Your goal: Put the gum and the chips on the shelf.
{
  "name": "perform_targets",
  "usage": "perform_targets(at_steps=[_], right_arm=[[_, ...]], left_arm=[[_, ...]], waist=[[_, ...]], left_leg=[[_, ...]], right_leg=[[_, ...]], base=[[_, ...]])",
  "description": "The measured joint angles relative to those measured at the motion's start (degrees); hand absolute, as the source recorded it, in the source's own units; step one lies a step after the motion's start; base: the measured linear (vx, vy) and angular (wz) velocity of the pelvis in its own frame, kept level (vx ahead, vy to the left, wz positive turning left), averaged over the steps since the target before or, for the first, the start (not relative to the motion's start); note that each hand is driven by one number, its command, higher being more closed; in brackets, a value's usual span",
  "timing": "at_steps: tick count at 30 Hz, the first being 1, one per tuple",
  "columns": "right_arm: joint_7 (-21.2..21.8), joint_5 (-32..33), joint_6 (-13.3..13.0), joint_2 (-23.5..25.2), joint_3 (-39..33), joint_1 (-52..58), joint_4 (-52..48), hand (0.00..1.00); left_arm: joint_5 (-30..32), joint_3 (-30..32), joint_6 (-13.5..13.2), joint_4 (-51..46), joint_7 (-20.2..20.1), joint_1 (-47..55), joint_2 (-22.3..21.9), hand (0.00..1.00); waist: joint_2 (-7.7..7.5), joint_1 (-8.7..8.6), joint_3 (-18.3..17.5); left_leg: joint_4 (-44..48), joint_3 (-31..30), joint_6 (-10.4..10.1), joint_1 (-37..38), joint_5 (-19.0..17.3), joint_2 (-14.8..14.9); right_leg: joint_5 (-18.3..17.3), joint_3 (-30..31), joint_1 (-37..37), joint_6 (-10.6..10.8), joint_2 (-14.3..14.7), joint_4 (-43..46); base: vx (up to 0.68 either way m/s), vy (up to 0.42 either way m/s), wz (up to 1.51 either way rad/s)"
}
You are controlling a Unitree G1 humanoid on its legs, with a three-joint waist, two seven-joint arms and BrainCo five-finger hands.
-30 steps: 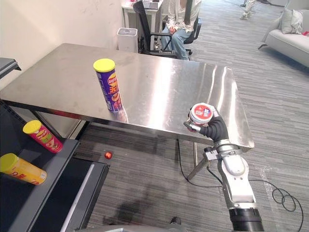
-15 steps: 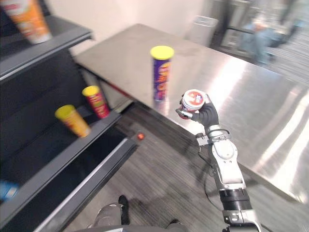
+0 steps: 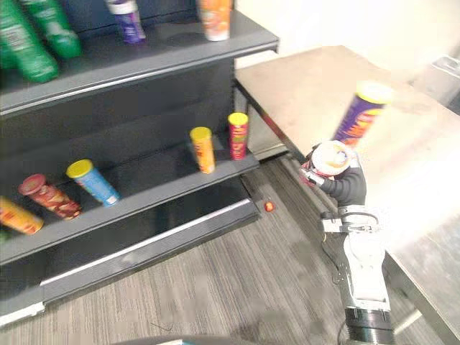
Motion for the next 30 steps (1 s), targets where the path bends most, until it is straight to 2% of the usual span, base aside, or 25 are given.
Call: perform_targets(at_steps=[1, 2, 3, 4, 5, 6, 7, 8, 9, 10, 11, 14, 17, 20, 27, 28, 30], right_arm=[[0.03, -0.01, -0.14, 0.24, 0.06, -0.05, 0.03, 1.0], [0.29, -0.13, -0.42, 0.27, 0.34, -0.09, 0.16, 1.0], [0.96, -0.16, -0.52, 0.34, 0.9, -0.34, 0.24, 1.0], [1.52, -0.17, -0.54, 0.5, 1.18, -0.34, 0.23, 1.0], [2.37, -0.19, -0.57, 0.71, 1.24, 0.18, 0.14, 1.0], [2.14, -0.19, -0.59, 1.19, 0.99, 1.47, -0.11, 1.0], [2.01, -0.15, -0.58, 1.61, 0.96, 2.04, -0.11, 1.0], [1.88, -0.14, -0.58, 2.09, 0.64, 3.15, -0.34, 1.0], [1.7, -0.11, -0.6, 2.8, -0.14, 4.56, -0.73, 1.0], [1.81, -0.12, -0.04, 2.87, -0.92, 5.86, -0.36, 1.0], [1.93, -0.11, 0.36, 2.87, -1.04, 5.96, -0.34, 1.0], [3.47, -0.05, 0.37, 2.87, -1.11, 5.68, -0.34, 1.0], [4.83, 0.46, 0.39, 2.87, -1.08, 5.42, -0.12, 1.0], [6.19, 1.22, 0.42, 2.87, -0.65, 5.07, 0.06, 1.0], [7.31, 2.26, 4.65, 3.19, 3.3, 3.83, 2.68, 1.0], [9.22, 2.24, 7.26, 4.71, 7.6, 1.94, 4.75, 1.0], [9.22, 2.24, 7.26, 4.71, 7.59, 1.94, 4.77, 1.0]], left_arm=[[0.0, -0.47, -0.08, -0.07, -0.04, 0.0, 0.26, 0.0], [0.05, -1.54, -0.19, -0.62, -0.13, -0.02, 0.75, 0.0], [0.04, -2.03, -0.11, -0.88, -0.19, -0.25, 1.1, 0.0], [0.03, -2.09, 0.05, -0.93, -0.21, -0.53, 1.34, 0.0], [0.03, -2.09, 0.15, -1.09, -0.28, -1.06, 1.36, 0.0], [0.09, -1.87, 0.29, -1.07, -0.51, -1.92, 1.35, 0.0], [0.21, -1.72, 0.65, -1.05, -0.57, -2.04, 1.85, 0.0], [0.34, -1.66, 1.11, -1.03, -0.73, -2.51, 2.74, 0.0], [0.43, -1.86, 1.86, -1.11, -1.38, -3.4, 4.36, 0.0], [1.51, -1.88, 2.45, -0.25, -1.72, -4.85, 5.67, 0.0], [1.74, -2.21, 2.74, -0.32, -1.9, -4.94, 5.54, 0.0], [1.9, -3.43, 3.0, -0.4, -2.94, -5.01, 5.42, 0.0], [1.86, -3.36, 2.72, -0.44, -3.31, -4.58, 5.29, 0.0], [1.28, -3.17, 2.24, -0.43, -3.25, -4.36, 5.04, 0.0], [1.29, -1.94, 2.01, -0.85, -3.17, -4.21, 3.6, 0.0], [1.3, -3.68, 2.73, -2.78, -3.25, -4.39, 2.97, 0.0], [1.3, -3.67, 2.73, -2.78, -3.25, -4.39, 2.97, 0.0]], waist=[[-0.22, 0.05, -0.12], [-0.73, 0.28, -0.19], [-0.47, 0.85, -0.04], [-0.45, 1.1, 0.14], [-0.01, 1.18, 0.5], [0.01, 0.57, 0.8], [-0.54, -0.18, 1.03], [-1.66, -1.39, 1.14], [-4.39, -2.06, 1.22], [-5.51, -1.38, 1.39], [-5.41, -1.29, 1.32], [-3.89, -1.33, 2.15], [-3.64, -0.2, 2.33], [-3.42, 0.03, 2.26], [-2.18, 0.07, 1.97], [0.19, -0.09, 0.56], [0.19, -0.09, 0.56]], left_leg=[[0.23, -0.71, 0.02, 0.04, 0.01, -0.6], [0.48, -2.17, 0.19, 0.12, -0.1, -1.33], [0.54, -4.08, 1.18, 0.05, -0.75, -0.7], [0.51, -5.03, 1.26, -0.23, -0.8, 0.01], [0.66, -6.87, 1.25, -0.68, -0.81, 1.48], [0.78, -9.56, 1.19, -1.09, -0.84, 2.42], [0.77, -11.42, 1.13, -1.15, -0.88, 2.54], [0.86, -14.12, 0.36, -1.74, -1.36, 2.25], [0.5, -17.57, -1.21, -2.22, -2.5, 0.44], [0.15, -19.91, -1.63, -2.55, -2.81, -0.47], [-0.08, -21.02, -1.9, -2.96, -2.34, -0.28], [-4.81, -25.39, -3.31, -3.22, 2.18, 0.26], [-4.82, -26.9, -4.68, -3.18, 3.59, 1.58], [-4.82, -27.95, -5.4, -3.19, 4.44, 2.72], [-4.82, -28.01, -5.39, -4.01, 5.11, 3.46], [-4.83, -26.93, -5.46, -3.25, 5.14, 2.91], [-4.83, -26.93, -5.46, -3.28, 5.14, 2.89]], right_leg=[[0.0, 0.05, 0.27, -0.01, -1.52, 2.38], [0.82, 0.94, -0.27, -1.25, -5.4, 8.54], [-1.11, 4.36, -3.0, -1.83, -6.76, 13.18], [-3.18, 6.75, -4.8, -1.65, -5.75, 13.27], [-4.7, 14.43, -8.75, -3.23, -2.28, 11.32], [-4.8, 24.69, -11.59, -3.44, 2.62, 7.21], [-4.68, 30.2, -12.17, -3.27, 5.11, 4.32], [-3.65, 37.35, -12.41, -2.62, 7.94, 0.01], [0.42, 45.13, -12.29, -1.54, 9.72, -4.4], [-1.39, 49.42, -10.66, 2.07, 9.37, -6.31], [-1.33, 50.79, -10.24, 2.11, 10.17, -7.33], [-1.18, 51.52, -8.54, 2.29, 12.0, -10.31], [-1.07, 49.93, -6.11, 2.46, 13.77, -13.56], [-0.86, 48.44, -4.22, 2.27, 15.46, -16.31], [-0.68, 48.19, -4.57, 2.03, 16.35, -17.63], [0.32, 48.89, -3.62, 2.04, 16.46, -19.2], [0.33, 48.89, -3.63, 2.04, 16.45, -19.22]], base=[[0.01, 0.164, 0.84], [0.02, 0.162, 0.66], [0.02, 0.138, 0.53], [0.03, 0.039, 0.34], [0.02, -0.04, 0.58], [0.02, -0.061, 0.82], [0.0, -0.116, 1.18], [-0.01, -0.119, 1.42], [-0.05, -0.172, 1.53], [-0.05, -0.147, 1.21], [-0.06, -0.158, 0.97], [-0.04, -0.086, 0.68], [-0.03, -0.119, 0.3], [-0.05, -0.091, 0.21], [0.0, -0.022, 0.01], [0.0, 0.0, 0.0], [0.0, 0.0, 0.0]])
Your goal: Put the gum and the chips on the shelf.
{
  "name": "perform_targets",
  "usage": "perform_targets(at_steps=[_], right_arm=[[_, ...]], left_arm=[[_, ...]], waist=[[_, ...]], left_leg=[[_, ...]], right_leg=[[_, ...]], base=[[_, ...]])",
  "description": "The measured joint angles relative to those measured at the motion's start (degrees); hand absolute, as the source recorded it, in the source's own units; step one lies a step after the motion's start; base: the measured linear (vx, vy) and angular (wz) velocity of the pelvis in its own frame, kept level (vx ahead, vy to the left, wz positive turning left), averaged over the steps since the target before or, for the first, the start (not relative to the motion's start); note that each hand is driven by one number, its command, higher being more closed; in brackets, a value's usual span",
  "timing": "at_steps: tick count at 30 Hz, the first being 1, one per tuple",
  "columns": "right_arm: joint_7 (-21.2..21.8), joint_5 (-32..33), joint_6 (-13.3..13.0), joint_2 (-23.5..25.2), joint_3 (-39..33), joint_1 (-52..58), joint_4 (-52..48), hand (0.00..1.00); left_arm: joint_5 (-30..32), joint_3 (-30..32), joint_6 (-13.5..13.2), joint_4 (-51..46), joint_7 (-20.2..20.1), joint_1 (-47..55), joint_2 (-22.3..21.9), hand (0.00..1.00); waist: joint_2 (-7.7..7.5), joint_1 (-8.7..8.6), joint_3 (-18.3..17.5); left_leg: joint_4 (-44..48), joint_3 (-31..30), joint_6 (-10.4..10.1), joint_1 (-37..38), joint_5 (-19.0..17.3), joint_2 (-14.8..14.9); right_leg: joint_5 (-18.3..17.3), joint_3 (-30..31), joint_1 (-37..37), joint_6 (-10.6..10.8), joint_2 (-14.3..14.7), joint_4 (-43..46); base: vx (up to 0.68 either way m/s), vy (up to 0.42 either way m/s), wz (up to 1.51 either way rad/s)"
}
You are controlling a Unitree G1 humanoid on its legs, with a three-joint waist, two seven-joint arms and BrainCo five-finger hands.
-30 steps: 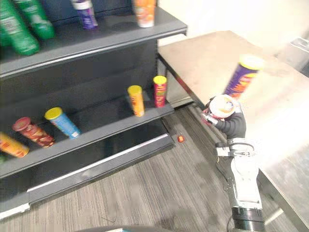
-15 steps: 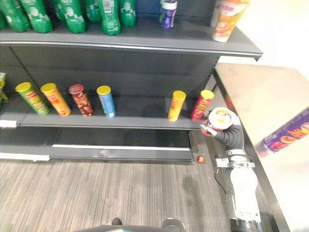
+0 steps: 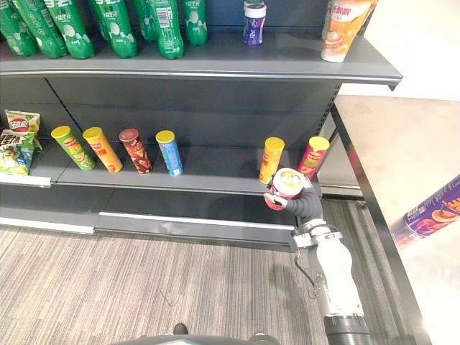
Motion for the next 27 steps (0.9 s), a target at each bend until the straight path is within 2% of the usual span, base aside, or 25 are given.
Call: perform_targets(at_steps=[6, 10, 16, 27], right_arm=[[-0.22, -0.02, -0.01, 0.0, -0.2, 0.02, 1.78, 1.0], [-0.73, -0.03, -0.04, -0.03, -1.13, 0.21, 2.38, 1.0], [-1.07, -0.02, -0.24, -0.04, -4.54, 0.32, 2.4, 1.0], [-3.08, -0.07, -0.23, 0.02, -4.54, 0.35, 2.39, 1.0]], left_arm=[[0.01, -0.02, 0.0, 0.0, -0.03, -0.36, 0.03, 0.0], [0.01, -0.03, -0.01, 0.0, -0.05, -0.42, 0.08, 0.0], [0.0, -0.15, -0.02, -0.02, 0.09, -1.74, 0.32, 0.0], [0.16, -0.16, 0.01, -0.1, 0.31, -1.91, 0.26, 0.0]], waist=[[-0.01, -0.27, 0.01], [0.03, -1.54, 0.03], [0.18, -1.7, 0.1], [0.2, -1.49, 0.11]], left_leg=[[0.0, 0.35, -0.25, 0.02, -0.22, 0.09], [0.01, 0.72, -0.4, 0.04, -0.53, 0.1], [0.01, 1.92, -0.51, 0.26, -0.69, -0.08], [0.0, 1.89, -0.47, 0.48, -0.63, 0.3]], right_leg=[[0.0, 0.24, -0.02, 0.0, 0.17, -0.32], [-0.01, 0.38, -0.04, 0.01, 0.19, -0.48], [-0.02, 1.0, -0.3, 0.04, -0.1, -0.35], [-0.03, 0.21, 0.0, 0.05, -0.21, 0.08]], base=[[0.0, 0.0, -0.01], [0.0, 0.0, -0.04], [0.02, 0.007, -0.07], [0.0, 0.0, 0.01]])
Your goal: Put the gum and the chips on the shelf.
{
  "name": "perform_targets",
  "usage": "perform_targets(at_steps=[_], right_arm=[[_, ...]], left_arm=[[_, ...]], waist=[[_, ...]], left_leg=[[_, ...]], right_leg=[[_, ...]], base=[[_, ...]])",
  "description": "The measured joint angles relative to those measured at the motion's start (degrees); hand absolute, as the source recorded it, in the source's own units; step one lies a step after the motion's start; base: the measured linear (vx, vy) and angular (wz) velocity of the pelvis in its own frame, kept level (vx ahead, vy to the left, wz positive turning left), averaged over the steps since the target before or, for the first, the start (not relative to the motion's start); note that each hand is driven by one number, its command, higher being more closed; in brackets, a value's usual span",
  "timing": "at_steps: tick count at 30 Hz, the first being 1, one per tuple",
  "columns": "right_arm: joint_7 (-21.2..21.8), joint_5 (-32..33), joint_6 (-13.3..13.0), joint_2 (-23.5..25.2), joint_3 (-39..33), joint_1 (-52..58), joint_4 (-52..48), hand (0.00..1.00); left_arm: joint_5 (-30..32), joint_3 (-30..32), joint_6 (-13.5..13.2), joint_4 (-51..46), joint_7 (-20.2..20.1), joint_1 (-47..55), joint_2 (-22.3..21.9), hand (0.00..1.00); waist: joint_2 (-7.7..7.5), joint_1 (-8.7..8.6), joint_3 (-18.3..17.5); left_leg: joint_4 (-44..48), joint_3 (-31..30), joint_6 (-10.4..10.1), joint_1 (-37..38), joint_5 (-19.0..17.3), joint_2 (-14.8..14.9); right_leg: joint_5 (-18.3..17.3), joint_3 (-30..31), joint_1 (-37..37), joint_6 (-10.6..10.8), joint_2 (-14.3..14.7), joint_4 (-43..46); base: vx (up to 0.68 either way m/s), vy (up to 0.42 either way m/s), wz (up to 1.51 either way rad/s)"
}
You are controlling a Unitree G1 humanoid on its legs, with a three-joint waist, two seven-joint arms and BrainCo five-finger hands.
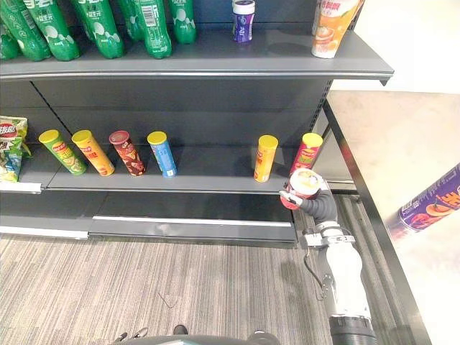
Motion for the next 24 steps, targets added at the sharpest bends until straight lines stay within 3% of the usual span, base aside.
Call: perform_targets(at_steps=[5, 8, 11, 12, 14, 15, 16, 19, 21, 23, 24], right_arm=[[-0.47, -0.01, 0.0, 0.05, 0.0, 1.14, -0.03, 1.0], [-0.78, -0.13, -0.01, 0.12, -0.04, 2.27, -0.42, 1.0], [-1.88, -0.16, 0.0, 0.08, 0.07, 3.07, -0.9, 1.0], [-2.03, -0.25, 0.0, 0.09, 0.15, 3.23, -1.0, 1.0], [-1.96, -0.53, -0.11, -0.13, 0.19, 3.13, -2.73, 1.0], [-1.95, -0.67, -0.36, 0.21, 0.44, 3.04, -2.63, 1.0], [-2.02, -1.84, -0.96, 0.48, 1.04, 2.96, -2.61, 1.0], [-2.25, -2.35, -1.59, 0.37, 1.82, 2.77, -2.6, 1.0], [-2.95, -2.35, -1.84, 0.38, 2.08, 2.48, -1.82, 1.0], [-3.1, -2.34, -2.09, -0.15, 2.09, 2.0, -0.63, 1.0], [-2.87, -2.33, -2.31, -0.23, 2.1, 1.99, 0.07, 1.0]], left_arm=[[0.01, 0.01, 0.15, 0.0, 0.4, 0.03, 0.0, 0.0], [0.03, 0.14, 0.58, -0.01, 1.64, 0.06, 0.06, 0.0], [0.11, 0.69, 0.7, 0.01, 1.75, 0.17, 0.23, 0.0], [0.05, 1.2, 0.63, -0.15, 1.75, 0.09, 0.22, 0.0], [0.07, 2.49, 0.45, -1.26, 1.89, 0.08, -0.92, 0.0], [-0.01, 2.77, 0.44, -1.22, 1.94, 0.08, -1.15, 0.0], [-0.05, 2.95, 0.52, -1.03, 1.89, 0.26, -1.41, 0.0], [0.0, 2.91, 0.16, -0.97, 1.71, 0.86, -1.6, 0.0], [0.0, 2.9, -0.41, -0.89, 1.47, 1.71, -1.79, 0.0], [-0.02, 2.82, -0.97, -0.6, 1.33, 2.58, -2.42, 0.0], [-0.08, 3.21, -1.35, 0.04, 1.21, 3.0, -3.04, 0.0]], waist=[[-0.06, 0.09, 0.03], [-0.45, 0.21, 0.11], [-0.96, 1.1, 0.88], [-1.45, 1.1, 1.16], [-0.28, 1.66, 2.91], [-0.9, 1.8, 3.61], [-0.88, 2.19, 3.6], [-0.92, 2.06, 3.68], [-0.85, 2.08, 3.64], [-0.11, 2.33, 3.47], [0.53, 2.45, 3.34]], left_leg=[[0.03, 0.24, -0.2, -0.12, -0.3, 0.16], [0.61, 1.15, 0.01, 0.57, -1.72, 0.44], [16.17, 1.94, 0.95, -4.64, -7.7, 3.36], [25.82, 2.18, 1.59, -8.96, -8.2, 5.55], [40.31, -1.55, 1.58, -14.43, -6.46, 8.7], [42.22, -1.72, 1.55, -15.44, -6.99, 8.57], [39.91, -1.6, 1.44, -15.23, -8.67, 7.78], [29.01, -1.45, 1.23, -15.35, -8.84, 5.77], [16.58, -3.87, 0.62, -14.92, -3.95, 4.82], [12.73, -5.79, 1.17, -13.43, 0.98, 4.29], [12.74, -6.34, -1.12, -12.25, 1.37, 4.38]], right_leg=[[-0.4, 0.0, -0.04, -0.1, -0.03, 0.57], [-3.35, 0.38, -1.26, -0.29, -0.62, 4.58], [-5.81, 1.24, -1.15, -0.92, -0.39, 5.91], [-6.19, 1.3, -0.89, -1.11, -0.43, 5.97], [-6.39, 2.12, 1.94, -2.15, 0.7, 4.99], [-6.49, 2.42, 2.88, -2.3, 0.37, 4.67], [-6.64, 2.69, 3.67, -2.32, -0.68, 4.57], [-6.22, 3.22, 4.26, -1.61, -1.78, 3.81], [-6.14, 4.03, 4.33, -0.81, -2.2, 3.93], [-7.33, 5.57, 5.12, 1.7, -2.43, 4.15], [-8.23, 6.43, 5.83, 3.28, -2.82, 4.31]], base=[[0.0, 0.0, 0.0], [0.04, -0.008, -0.03], [0.07, -0.052, -0.08], [0.06, -0.075, -0.03], [0.11, -0.088, -0.15], [0.15, -0.027, -0.26], [0.1, 0.002, -0.24], [0.13, 0.048, -0.21], [0.24, 0.157, -0.21], [0.24, 0.247, -0.36], [0.28, 0.307, -0.31]])
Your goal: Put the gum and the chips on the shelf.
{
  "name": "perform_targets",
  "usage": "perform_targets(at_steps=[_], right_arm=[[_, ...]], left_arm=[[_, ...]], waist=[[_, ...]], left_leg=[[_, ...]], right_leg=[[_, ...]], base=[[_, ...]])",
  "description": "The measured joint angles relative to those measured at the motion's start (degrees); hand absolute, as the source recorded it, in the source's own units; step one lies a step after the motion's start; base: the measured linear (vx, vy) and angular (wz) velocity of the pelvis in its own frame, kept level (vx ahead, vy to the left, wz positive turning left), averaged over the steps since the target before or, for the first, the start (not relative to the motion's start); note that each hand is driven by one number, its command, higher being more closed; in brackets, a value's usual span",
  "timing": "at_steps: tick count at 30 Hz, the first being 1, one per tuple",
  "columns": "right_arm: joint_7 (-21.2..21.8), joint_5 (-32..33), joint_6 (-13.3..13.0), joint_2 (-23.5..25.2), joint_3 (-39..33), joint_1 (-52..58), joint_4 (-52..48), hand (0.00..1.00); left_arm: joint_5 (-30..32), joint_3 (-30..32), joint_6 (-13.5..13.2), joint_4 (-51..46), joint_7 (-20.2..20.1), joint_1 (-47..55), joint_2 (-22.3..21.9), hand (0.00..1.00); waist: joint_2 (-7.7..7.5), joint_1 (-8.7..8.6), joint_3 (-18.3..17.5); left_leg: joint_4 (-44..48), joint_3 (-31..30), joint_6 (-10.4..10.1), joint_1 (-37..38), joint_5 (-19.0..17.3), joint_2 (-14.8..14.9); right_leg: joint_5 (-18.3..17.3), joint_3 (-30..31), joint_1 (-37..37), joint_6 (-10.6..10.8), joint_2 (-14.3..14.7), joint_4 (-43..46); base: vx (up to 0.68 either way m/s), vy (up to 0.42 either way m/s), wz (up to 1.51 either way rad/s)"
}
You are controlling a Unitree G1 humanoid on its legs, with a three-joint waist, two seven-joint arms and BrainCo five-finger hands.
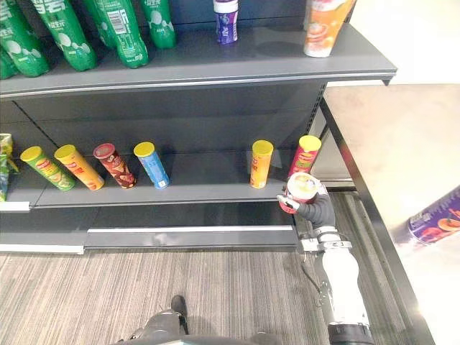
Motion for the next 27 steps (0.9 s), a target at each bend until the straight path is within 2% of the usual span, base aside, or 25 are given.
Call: perform_targets(at_steps=[1, 3, 4, 6, 8, 11, 12, 13, 14, 15, 16, 18, 19, 20, 21, 22, 23, 24, 25, 27], right_arm=[[0.34, 0.01, -0.03, 1.03, 0.49, 0.5, 0.71, 1.0], [1.26, -0.02, -0.33, 1.42, 1.88, 0.04, 0.71, 1.0], [1.35, -0.05, -0.94, 1.47, 2.32, 0.03, 0.62, 1.0], [1.18, -0.06, -1.05, 1.45, 2.19, 0.05, 0.54, 1.0], [0.88, -0.07, -1.06, 1.45, 1.73, 0.2, 0.5, 1.0], [0.38, -0.12, -1.21, 1.5, 1.52, 0.75, -1.57, 1.0], [0.36, -0.13, -1.47, 1.54, 1.52, 0.87, -2.19, 1.0], [0.47, -0.14, -1.9, 2.01, 1.57, 0.97, -2.3, 1.0], [0.58, -0.15, -2.16, 2.43, 1.65, 0.97, -2.3, 1.0], [0.71, -0.15, -2.5, 2.71, 1.92, 0.89, -2.32, 1.0], [0.75, -0.17, -2.82, 2.69, 1.92, 0.46, -2.32, 1.0], [0.74, -0.16, -3.67, 2.68, 1.95, -0.43, -2.33, 1.0], [0.72, -0.16, -3.77, 2.68, 1.96, -0.86, -2.35, 1.0], [0.58, -0.17, -3.96, 2.68, 1.99, -1.42, -3.02, 1.0], [0.48, -0.17, -4.03, 2.68, 2.15, -1.61, -3.41, 1.0], [0.14, -0.17, -4.23, 2.37, 2.12, -1.72, -3.69, 1.0], [-0.23, -0.15, -4.23, 2.09, 2.13, -1.84, -3.71, 1.0], [-0.28, -0.15, -4.22, 1.98, 2.09, -1.82, -3.69, 1.0], [-0.24, -0.12, -4.2, 1.5, 2.08, -1.83, -3.7, 1.0], [-0.13, -0.07, -4.19, 0.86, 1.93, -1.82, -3.7, 1.0]], left_arm=[[0.07, -0.48, -0.28, 0.42, 0.03, -0.25, 1.37, 0.0], [0.08, -0.42, -0.27, 0.64, 0.01, -0.62, 2.43, 0.0], [0.08, -0.89, -0.07, 0.99, -0.16, -1.11, 3.09, 0.0], [0.08, -1.54, -0.01, 1.22, -0.34, -1.37, 3.29, 0.0], [0.16, -1.68, -0.03, 1.24, -0.74, -1.41, 3.29, 0.0], [0.21, -2.64, -0.25, 1.29, -1.33, -1.37, 3.92, 0.0], [0.05, -2.73, -0.22, 1.29, -1.22, -1.29, 3.95, 0.0], [-0.09, -2.82, -0.15, 1.18, -1.17, -1.35, 3.63, 0.0], [-0.1, -2.79, -0.12, 1.1, -1.16, -1.46, 3.81, 0.0], [-0.11, -2.66, -0.07, 1.06, -1.13, -1.8, 3.92, 0.0], [-0.13, -2.56, -0.07, 0.84, -1.15, -2.16, 3.89, 0.0], [-0.17, -2.53, 0.01, 0.41, -1.24, -2.46, 3.81, 0.0], [-0.25, -2.49, 0.21, 0.23, -1.26, -2.51, 3.87, 0.0], [-1.38, -2.47, 0.61, -0.19, -1.28, -2.49, 4.4, 0.0], [-1.8, -2.45, 0.73, -0.42, -1.3, -2.41, 4.83, 0.0], [-2.29, -2.32, 0.97, -0.38, -1.22, -2.81, 5.33, 0.0], [-2.34, -2.35, 0.98, -0.59, -1.27, -2.98, 4.41, 0.0], [-2.34, -2.31, 0.99, -0.61, -1.25, -2.98, 3.85, 0.0], [-2.35, -1.92, 1.04, -0.67, -1.22, -2.93, 2.84, 0.0], [-2.34, -1.42, 1.16, -0.7, -1.28, -2.71, 1.95, 0.0]], waist=[[-1.95, -0.37, -0.07], [-4.0, 0.36, -0.04], [-4.56, 0.51, -0.14], [-4.23, 0.41, -0.44], [-3.59, 0.18, -0.64], [-3.86, 0.29, -0.6], [-3.85, 0.04, -0.59], [-3.43, -0.2, -0.33], [-3.43, -0.2, -0.32], [-3.78, -0.35, -0.54], [-3.66, -0.54, -0.47], [-3.4, -0.7, -0.31], [-3.49, -0.67, -0.36], [-4.58, -0.48, -0.65], [-5.57, -0.4, -0.69], [-6.33, -0.21, -0.5], [-4.43, 0.4, -0.59], [-4.13, 0.39, -0.36], [-2.58, 0.48, -0.33], [-1.42, 0.54, -0.56]], left_leg=[[1.27, 1.52, 1.2, 0.78, -1.62, -2.19], [2.99, 3.4, 2.03, 0.72, -4.53, -4.33], [4.27, 4.3, 2.66, 0.49, -5.99, -5.28], [4.77, 4.93, 3.51, 1.03, -7.59, -6.21], [3.89, 5.12, 3.97, 2.31, -8.16, -6.71], [-1.07, 6.53, 4.3, 7.15, -8.27, -7.93], [-2.9, 6.8, 4.79, 9.28, -8.09, -8.33], [-3.87, 6.84, 5.27, 10.89, -8.25, -8.19], [-4.09, 6.88, 5.33, 11.42, -8.26, -7.96], [-4.68, 7.3, 5.35, 12.4, -8.27, -7.37], [-4.69, 7.38, 5.29, 12.75, -8.3, -6.22], [-4.44, 7.6, 5.0, 12.78, -8.15, -4.43], [-4.17, 7.61, 4.73, 12.78, -7.99, -3.68], [-3.59, 7.51, 3.15, 12.81, -8.16, -3.61], [-3.53, 7.38, 2.08, 12.97, -8.69, -4.0], [-3.55, 6.23, 0.26, 13.18, -9.37, -3.76], [-3.79, 5.95, -0.94, 12.89, -9.01, -1.9], [-4.05, 5.79, -1.35, 12.93, -8.83, -0.98], [-4.8, 5.24, -2.33, 13.0, -8.25, 0.56], [-5.72, 4.22, -3.28, 13.06, -7.54, 2.53]], right_leg=[[-0.02, 0.48, 0.72, 0.25, -2.37, 0.5], [0.04, 1.9, 0.11, 0.3, -5.28, 0.75], [1.29, 2.45, -0.11, 1.58, -6.62, 0.81], [3.51, 2.76, -0.69, 1.68, -7.75, 1.92], [5.74, 2.76, -1.87, 0.75, -8.26, 5.14], [8.78, 2.71, -9.17, -3.6, -11.09, 20.97], [12.0, 2.76, -12.07, -5.53, -12.32, 27.23], [12.18, 2.87, -14.17, -5.38, -12.83, 32.02], [10.58, 2.76, -15.41, -5.84, -12.79, 33.87], [6.3, 2.01, -17.43, -5.65, -11.6, 35.31], [3.67, 0.22, -19.07, -5.76, -9.74, 33.17], [3.35, -1.88, -19.93, -5.88, -7.25, 25.29], [4.14, -1.96, -19.87, -5.03, -6.01, 19.16], [10.05, -1.52, -19.81, -4.03, -5.52, 10.28], [14.53, -0.91, -19.89, -4.04, -5.56, 8.32], [12.25, 0.03, -18.78, -0.97, -5.28, 7.29], [12.07, -0.82, -17.85, -1.2, -3.13, 4.99], [12.02, -1.6, -17.36, -1.29, -2.0, 3.32], [12.56, -3.05, -15.95, -2.01, -0.01, 0.65], [13.08, -4.62, -13.5, -2.42, 2.47, -2.84]], base=[[0.22, 0.251, -0.23], [0.17, 0.214, -0.32], [0.17, 0.22, -0.31], [0.17, 0.237, -0.13], [0.18, 0.248, -0.07], [0.12, 0.175, -0.17], [0.16, 0.135, -0.09], [0.17, 0.105, -0.05], [0.18, 0.036, 0.0], [0.17, -0.029, 0.0], [0.17, -0.057, 0.0], [0.12, -0.095, -0.01], [0.17, -0.22, 0.04], [0.17, -0.245, 0.09], [0.15, -0.307, 0.15], [0.09, -0.286, 0.1], [0.08, -0.275, 0.09], [0.08, -0.238, 0.07], [0.07, -0.182, 0.16], [0.05, -0.193, 0.25]])
